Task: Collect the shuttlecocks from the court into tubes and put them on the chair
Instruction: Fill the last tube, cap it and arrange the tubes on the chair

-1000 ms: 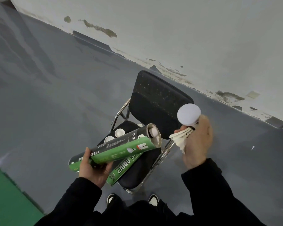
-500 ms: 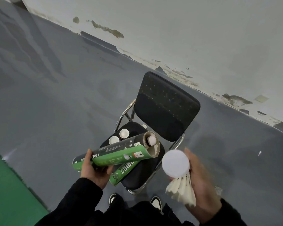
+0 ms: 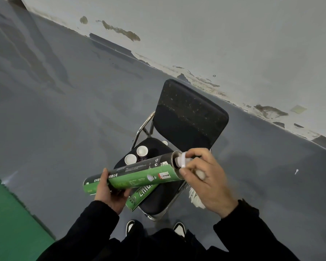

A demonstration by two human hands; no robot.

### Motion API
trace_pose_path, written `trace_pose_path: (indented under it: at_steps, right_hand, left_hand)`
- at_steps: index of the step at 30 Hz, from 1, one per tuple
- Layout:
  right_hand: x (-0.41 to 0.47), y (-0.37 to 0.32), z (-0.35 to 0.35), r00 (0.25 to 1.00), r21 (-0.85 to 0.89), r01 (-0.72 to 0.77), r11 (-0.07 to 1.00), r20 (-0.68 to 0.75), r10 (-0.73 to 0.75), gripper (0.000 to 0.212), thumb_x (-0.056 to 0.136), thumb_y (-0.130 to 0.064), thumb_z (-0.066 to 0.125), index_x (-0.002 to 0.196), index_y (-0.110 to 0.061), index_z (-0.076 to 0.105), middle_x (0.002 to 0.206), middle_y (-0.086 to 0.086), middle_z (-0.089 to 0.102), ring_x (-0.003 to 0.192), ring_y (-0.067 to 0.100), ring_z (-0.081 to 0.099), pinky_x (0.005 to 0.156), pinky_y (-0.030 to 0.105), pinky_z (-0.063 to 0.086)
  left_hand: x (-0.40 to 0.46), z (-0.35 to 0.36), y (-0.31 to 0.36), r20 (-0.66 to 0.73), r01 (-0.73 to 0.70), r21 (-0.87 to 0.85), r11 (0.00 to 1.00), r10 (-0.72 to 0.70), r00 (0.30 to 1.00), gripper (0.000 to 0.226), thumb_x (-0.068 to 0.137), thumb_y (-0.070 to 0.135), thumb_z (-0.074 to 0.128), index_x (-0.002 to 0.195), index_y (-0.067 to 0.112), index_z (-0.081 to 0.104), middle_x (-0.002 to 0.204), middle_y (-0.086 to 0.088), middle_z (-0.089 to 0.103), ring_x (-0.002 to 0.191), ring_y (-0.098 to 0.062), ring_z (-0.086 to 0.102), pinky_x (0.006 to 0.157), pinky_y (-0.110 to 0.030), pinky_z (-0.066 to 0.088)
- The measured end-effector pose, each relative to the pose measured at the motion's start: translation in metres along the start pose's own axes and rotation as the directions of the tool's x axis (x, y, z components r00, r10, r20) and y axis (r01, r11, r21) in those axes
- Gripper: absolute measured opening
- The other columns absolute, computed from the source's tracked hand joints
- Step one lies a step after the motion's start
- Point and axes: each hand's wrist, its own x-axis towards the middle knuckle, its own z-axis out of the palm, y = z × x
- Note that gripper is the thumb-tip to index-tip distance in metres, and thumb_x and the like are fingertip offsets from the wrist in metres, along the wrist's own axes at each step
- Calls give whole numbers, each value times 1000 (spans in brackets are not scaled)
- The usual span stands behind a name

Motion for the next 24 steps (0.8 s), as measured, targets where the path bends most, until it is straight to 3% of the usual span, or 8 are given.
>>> trace_pose_path:
  at_steps: [6, 9, 14, 19, 22, 24]
  right_hand:
    - [-2, 5, 4, 993, -24, 97, 995, 72, -95, 35, 95, -62, 49, 87, -28, 56, 123, -28, 47, 115, 11, 54, 71, 33, 58]
    - [-3, 9, 6, 990, -49, 116, 992, 85, -111, 34, 98, -57, 49, 87, -26, 56, 121, -23, 46, 114, 12, 53, 69, 36, 59]
    - [-3, 10, 8, 979, -39, 108, 993, 181, -99, 24, 99, -42, 50, 86, -21, 52, 111, -14, 46, 102, 16, 55, 66, 34, 55]
    - [-1, 7, 4, 937, -74, 130, 989, 336, -97, 24, 101, -47, 39, 88, -28, 43, 107, -14, 41, 97, 8, 51, 65, 17, 46]
    - [2, 4, 1, 929, -116, 151, 982, 357, -101, 31, 98, -53, 45, 86, -24, 41, 106, -13, 40, 94, 12, 52, 62, 24, 49]
    - [6, 3, 1, 932, -124, 125, 984, 354, -74, 41, 91, -59, 56, 85, -20, 43, 105, -15, 40, 96, 8, 53, 64, 26, 51]
  left_hand:
    - [-1, -4, 0, -2, -41, 48, 998, 42, 999, 38, 95, 51, 67, 100, 13, 63, 99, -8, 68, 92, -24, 68, 46, -40, 60]
    - [-1, -5, 0, -24, -56, 39, 998, 57, 998, 37, 95, 50, 67, 98, 14, 62, 97, -7, 67, 91, -23, 68, 47, -40, 61]
    - [6, -9, 2, -51, -60, 76, 995, 64, 997, 39, 94, 52, 68, 99, 15, 61, 98, -7, 66, 91, -21, 68, 66, -45, 62]
    - [13, -15, 5, -71, -82, 98, 992, 89, 993, 38, 93, 52, 70, 101, 16, 63, 100, -7, 67, 92, -22, 69, 73, -42, 64]
    - [15, -12, 7, -65, -103, 123, 987, 112, 992, 38, 93, 52, 70, 102, 17, 62, 100, -7, 66, 92, -21, 68, 86, -42, 60]
    - [17, -9, 8, -62, -103, 118, 988, 111, 992, 39, 92, 52, 71, 104, 16, 63, 100, -7, 66, 92, -21, 68, 84, -42, 61]
